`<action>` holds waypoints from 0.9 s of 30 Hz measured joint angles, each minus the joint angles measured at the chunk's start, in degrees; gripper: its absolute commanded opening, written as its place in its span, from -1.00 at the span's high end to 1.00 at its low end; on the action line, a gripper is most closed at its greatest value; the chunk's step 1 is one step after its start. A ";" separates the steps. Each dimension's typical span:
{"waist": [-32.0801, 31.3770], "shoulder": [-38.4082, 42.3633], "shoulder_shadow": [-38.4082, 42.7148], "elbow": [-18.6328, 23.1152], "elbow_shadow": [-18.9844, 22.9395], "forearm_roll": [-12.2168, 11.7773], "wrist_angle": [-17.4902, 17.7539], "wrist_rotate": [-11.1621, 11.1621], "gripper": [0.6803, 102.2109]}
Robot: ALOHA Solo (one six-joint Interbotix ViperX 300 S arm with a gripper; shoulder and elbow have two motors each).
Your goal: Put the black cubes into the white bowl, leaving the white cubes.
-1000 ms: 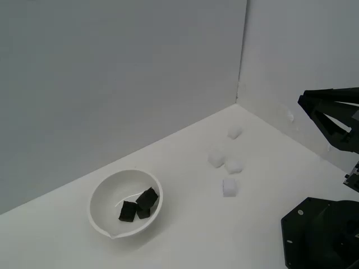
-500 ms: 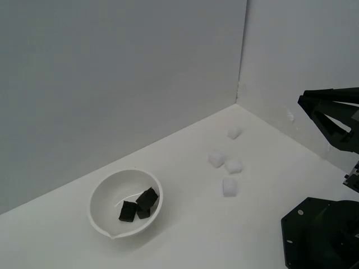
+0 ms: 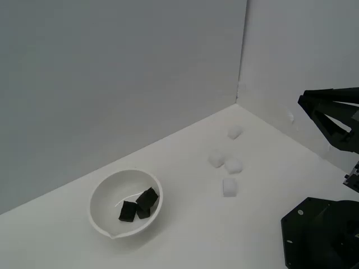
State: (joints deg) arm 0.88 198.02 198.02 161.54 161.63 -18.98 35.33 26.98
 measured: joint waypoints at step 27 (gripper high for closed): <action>0.00 0.00 0.00 0.00 0.00 -0.09 -0.09 -0.88 0.95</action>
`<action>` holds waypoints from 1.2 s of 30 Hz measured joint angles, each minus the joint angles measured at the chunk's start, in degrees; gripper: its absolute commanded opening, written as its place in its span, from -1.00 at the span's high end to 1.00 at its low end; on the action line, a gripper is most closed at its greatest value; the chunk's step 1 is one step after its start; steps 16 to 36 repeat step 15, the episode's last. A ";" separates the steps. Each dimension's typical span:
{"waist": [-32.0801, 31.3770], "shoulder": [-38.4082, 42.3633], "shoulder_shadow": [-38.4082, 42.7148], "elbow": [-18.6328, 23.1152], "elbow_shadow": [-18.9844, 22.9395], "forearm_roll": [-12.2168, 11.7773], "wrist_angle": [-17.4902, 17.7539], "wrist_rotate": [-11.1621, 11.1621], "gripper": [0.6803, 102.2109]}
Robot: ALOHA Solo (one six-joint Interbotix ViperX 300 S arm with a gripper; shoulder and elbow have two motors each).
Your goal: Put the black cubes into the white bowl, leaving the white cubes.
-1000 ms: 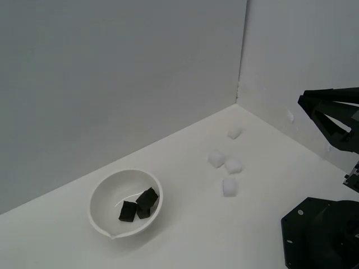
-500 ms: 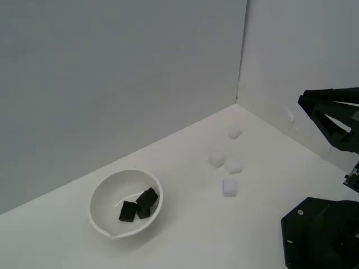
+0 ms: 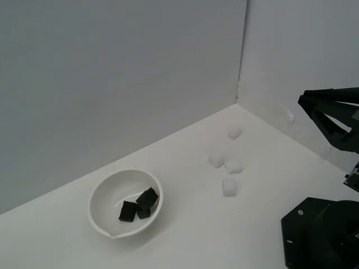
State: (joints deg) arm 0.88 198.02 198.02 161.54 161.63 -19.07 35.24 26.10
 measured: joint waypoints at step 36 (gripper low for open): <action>0.00 0.00 0.00 0.00 0.00 0.09 0.00 0.88 0.95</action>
